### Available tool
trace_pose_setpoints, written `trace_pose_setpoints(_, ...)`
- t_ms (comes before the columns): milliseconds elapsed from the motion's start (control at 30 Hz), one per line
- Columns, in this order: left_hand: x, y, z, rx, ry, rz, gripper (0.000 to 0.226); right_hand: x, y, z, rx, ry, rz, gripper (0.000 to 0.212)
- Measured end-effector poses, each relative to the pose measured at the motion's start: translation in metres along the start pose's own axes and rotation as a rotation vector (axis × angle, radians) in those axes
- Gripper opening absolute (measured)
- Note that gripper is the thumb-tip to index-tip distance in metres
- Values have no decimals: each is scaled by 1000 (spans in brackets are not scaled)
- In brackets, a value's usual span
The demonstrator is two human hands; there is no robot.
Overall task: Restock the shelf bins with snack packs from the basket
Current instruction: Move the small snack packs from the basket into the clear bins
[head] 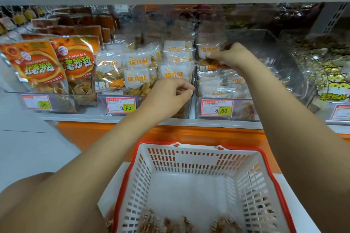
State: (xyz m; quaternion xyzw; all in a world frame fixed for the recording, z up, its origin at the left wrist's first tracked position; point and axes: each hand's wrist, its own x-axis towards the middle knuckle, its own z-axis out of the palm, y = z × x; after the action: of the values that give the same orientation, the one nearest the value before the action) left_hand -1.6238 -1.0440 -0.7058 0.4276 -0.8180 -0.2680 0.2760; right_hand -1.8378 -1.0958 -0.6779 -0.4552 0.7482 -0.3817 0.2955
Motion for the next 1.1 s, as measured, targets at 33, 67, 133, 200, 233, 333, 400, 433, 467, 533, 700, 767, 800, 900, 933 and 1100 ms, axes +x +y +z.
trace_pose_setpoints(33,0,0,0,4,-2,3,20,-1,1,-1,0,22,1,80)
trace_pose_setpoints(67,0,0,0,7,-5,8,20,-2,2,-3,-4,52,-5,82)
trace_pose_setpoints(133,-3,-2,-1,-10,-4,25,21,-8,2,-6,-37,161,-45,81)
trace_pose_setpoints(200,-11,-4,0,-37,19,48,19,-23,1,-10,-72,303,-166,60)
trace_pose_setpoints(233,-16,-6,1,-47,38,62,17,-33,2,-10,-77,354,-254,42)
trace_pose_setpoints(333,-35,-17,5,8,64,85,27,-68,5,-3,-115,280,-419,33)
trace_pose_setpoints(400,-47,-25,10,97,-11,41,37,-92,12,10,-173,125,-487,37)
trace_pose_setpoints(433,-53,-28,12,151,-73,3,40,-103,17,17,-205,32,-509,37)
trace_pose_setpoints(467,-59,-33,15,209,-138,-39,41,-113,22,23,-234,-59,-517,37)
trace_pose_setpoints(533,-72,-45,20,324,-245,-114,41,-127,37,36,-287,-231,-492,35)
trace_pose_setpoints(700,-101,-82,32,463,-501,-292,35,-148,97,83,-561,-608,-305,30)
trace_pose_setpoints(767,-114,-101,38,535,-644,-387,33,-159,124,105,-750,-726,-288,33)
trace_pose_setpoints(800,-122,-109,40,568,-706,-425,31,-164,138,115,-808,-789,-303,32)
trace_pose_setpoints(900,-139,-126,42,677,-853,-492,30,-170,189,148,-847,-944,-270,16)
trace_pose_setpoints(933,-143,-129,43,713,-889,-514,33,-172,206,158,-864,-973,-275,30)
trace_pose_setpoints(1100,-151,-136,45,761,-843,-557,35,-185,259,187,-846,-1081,-191,24)
